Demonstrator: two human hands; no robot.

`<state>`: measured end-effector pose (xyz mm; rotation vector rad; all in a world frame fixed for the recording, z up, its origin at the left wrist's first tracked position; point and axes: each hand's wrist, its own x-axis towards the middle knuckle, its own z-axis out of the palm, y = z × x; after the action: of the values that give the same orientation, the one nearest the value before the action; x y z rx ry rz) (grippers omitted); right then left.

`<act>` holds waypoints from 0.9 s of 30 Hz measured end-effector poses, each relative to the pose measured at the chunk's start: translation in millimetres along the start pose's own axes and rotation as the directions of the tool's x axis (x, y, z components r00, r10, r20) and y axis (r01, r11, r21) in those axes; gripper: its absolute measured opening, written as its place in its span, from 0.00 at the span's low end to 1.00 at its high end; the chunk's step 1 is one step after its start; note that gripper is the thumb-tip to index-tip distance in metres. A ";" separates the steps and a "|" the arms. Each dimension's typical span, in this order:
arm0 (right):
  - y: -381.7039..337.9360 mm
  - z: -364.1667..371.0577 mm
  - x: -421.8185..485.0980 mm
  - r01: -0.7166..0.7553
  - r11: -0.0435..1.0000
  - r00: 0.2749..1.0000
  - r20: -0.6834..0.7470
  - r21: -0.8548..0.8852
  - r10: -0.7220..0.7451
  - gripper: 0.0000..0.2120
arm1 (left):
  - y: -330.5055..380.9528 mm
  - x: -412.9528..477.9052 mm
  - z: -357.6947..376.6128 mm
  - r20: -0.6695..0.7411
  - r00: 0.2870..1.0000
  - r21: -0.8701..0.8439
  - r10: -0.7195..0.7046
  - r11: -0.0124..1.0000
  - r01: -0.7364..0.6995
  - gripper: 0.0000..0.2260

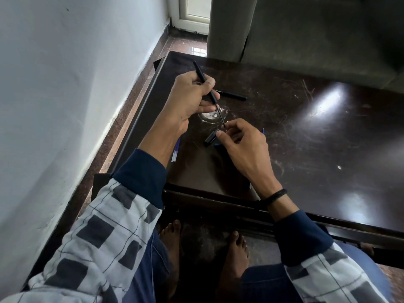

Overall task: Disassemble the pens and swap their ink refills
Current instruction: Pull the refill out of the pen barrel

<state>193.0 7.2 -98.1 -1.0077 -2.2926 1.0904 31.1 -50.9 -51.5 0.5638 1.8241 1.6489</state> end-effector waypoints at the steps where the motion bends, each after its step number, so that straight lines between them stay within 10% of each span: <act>1: -0.2 -0.7 0.2 0.001 1.000 1.000 -0.007 0.002 -0.001 0.06 | 0.3 -0.4 -0.2 0.002 1.000 0.000 -0.004 1.000 0.004 0.08; 27: -0.8 -5.0 2.0 -0.030 0.998 0.998 -0.052 -0.053 0.027 0.05 | -0.3 0.0 -0.6 -0.008 1.000 0.011 -0.003 1.000 0.003 0.08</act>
<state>194.4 10.9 -94.3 -1.0799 -2.2838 1.0073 30.7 -51.3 -51.8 0.5595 1.8401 1.6422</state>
